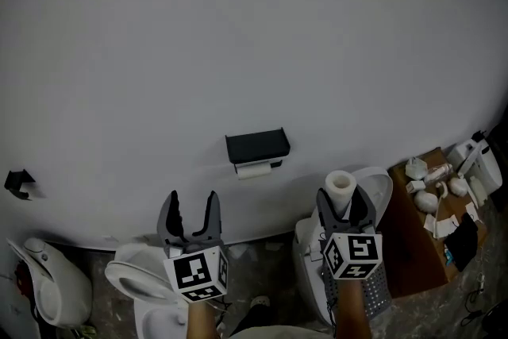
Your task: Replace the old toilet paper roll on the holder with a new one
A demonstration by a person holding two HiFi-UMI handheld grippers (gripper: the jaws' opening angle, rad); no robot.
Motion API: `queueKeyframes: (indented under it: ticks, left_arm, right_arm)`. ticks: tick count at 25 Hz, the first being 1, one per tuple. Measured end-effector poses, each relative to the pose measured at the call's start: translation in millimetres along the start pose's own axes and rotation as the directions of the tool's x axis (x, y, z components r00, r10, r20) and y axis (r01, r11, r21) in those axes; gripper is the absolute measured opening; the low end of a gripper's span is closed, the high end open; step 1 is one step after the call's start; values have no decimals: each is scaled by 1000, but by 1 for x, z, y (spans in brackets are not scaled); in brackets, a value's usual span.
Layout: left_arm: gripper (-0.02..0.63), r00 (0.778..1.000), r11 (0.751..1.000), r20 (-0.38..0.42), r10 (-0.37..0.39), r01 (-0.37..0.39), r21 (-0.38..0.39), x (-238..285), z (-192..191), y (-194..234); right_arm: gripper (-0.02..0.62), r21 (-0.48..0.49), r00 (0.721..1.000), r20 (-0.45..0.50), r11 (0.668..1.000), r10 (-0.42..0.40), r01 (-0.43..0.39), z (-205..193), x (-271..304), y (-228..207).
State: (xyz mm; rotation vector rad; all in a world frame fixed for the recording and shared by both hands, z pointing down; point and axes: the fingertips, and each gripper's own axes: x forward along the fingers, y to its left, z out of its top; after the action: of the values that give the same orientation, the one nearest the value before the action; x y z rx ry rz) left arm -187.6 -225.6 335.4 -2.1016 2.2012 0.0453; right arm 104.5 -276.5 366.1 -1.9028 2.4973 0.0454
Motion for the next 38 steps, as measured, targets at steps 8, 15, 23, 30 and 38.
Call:
queueKeyframes:
  ticks: [8,15,23,30,38]
  left_arm:
    - [291,999,999,-3,-45,45,8,55,-9,15]
    - [291,998,998,-22,-60,60,10,75,-19,18]
    - [291,998,998,-42,-55,56,32,86,-22,6]
    - [290,994,992,-58,-88,93,87,87,-25,-13]
    - [290,977,893,-138,-163,206,401,94,-46,-55]
  right_arm:
    - [295,9,999,4,999,-41,41,-1,47,5]
    - [295,13,999,-9,999,-38,38,-8,67,10]
    - [295,-1,1000,-23,1000,-20,20,-9,83,0]
    - [295,-2,999,-36,1000,-6,5,-13,85,-5]
    - [295,-10,999,-48,1000,-1,0,-17,86,-12]
